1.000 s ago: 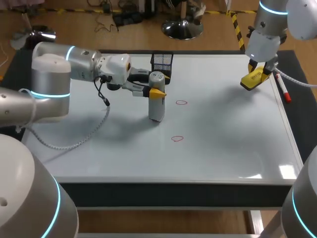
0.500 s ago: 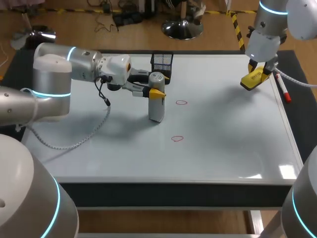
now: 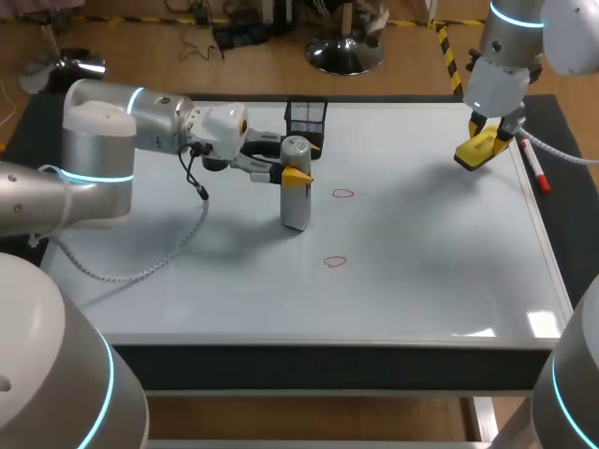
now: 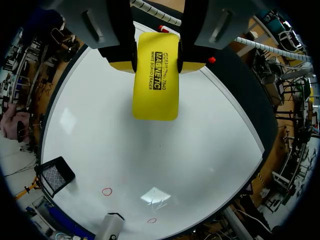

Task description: Pick up the inspection probe, press it on each red-marked spot on the whiteboard one by one, put down the probe, pick up the eraser, and wipe off all the red marks.

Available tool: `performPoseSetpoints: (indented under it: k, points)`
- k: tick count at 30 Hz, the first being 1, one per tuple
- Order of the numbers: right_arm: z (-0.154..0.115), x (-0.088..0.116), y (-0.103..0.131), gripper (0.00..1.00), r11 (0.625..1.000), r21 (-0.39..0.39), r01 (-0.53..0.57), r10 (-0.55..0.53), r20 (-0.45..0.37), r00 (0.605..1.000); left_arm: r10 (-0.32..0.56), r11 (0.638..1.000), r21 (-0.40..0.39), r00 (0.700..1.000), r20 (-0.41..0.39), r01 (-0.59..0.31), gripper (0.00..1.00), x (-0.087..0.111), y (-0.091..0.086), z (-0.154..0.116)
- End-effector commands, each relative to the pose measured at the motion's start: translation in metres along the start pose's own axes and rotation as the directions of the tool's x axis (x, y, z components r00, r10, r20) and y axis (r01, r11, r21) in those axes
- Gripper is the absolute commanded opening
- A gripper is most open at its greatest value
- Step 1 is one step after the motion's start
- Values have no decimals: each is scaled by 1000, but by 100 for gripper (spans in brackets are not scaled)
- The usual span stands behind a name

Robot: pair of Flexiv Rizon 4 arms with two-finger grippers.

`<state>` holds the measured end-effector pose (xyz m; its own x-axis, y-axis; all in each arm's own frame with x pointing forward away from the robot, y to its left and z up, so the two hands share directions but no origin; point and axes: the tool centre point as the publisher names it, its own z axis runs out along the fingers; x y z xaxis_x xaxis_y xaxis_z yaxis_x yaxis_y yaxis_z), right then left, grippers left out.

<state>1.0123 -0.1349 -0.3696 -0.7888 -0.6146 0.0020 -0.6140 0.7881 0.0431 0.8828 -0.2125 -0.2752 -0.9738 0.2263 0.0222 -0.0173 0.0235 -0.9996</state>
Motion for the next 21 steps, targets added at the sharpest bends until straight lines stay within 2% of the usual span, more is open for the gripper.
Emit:
performPoseSetpoints:
  k: [1, 12, 21]
  points:
    - [-1, 0, -1, 0, 1000, 2, 2, -2, -4, 1000, 2, 1000, -3, 1000, 2, -2, 0, 2, 2, 0]
    - [-1, 0, -1, 0, 1000, 2, 2, -2, -4, 1000, 13, 1000, -6, 1000, 3, -13, 0, 4, -2, -1]
    - [-1, 0, -1, 0, 1000, 2, 2, -2, -4, 1000, 41, 999, 5, 998, 47, -41, 0, 11, -20, -6]
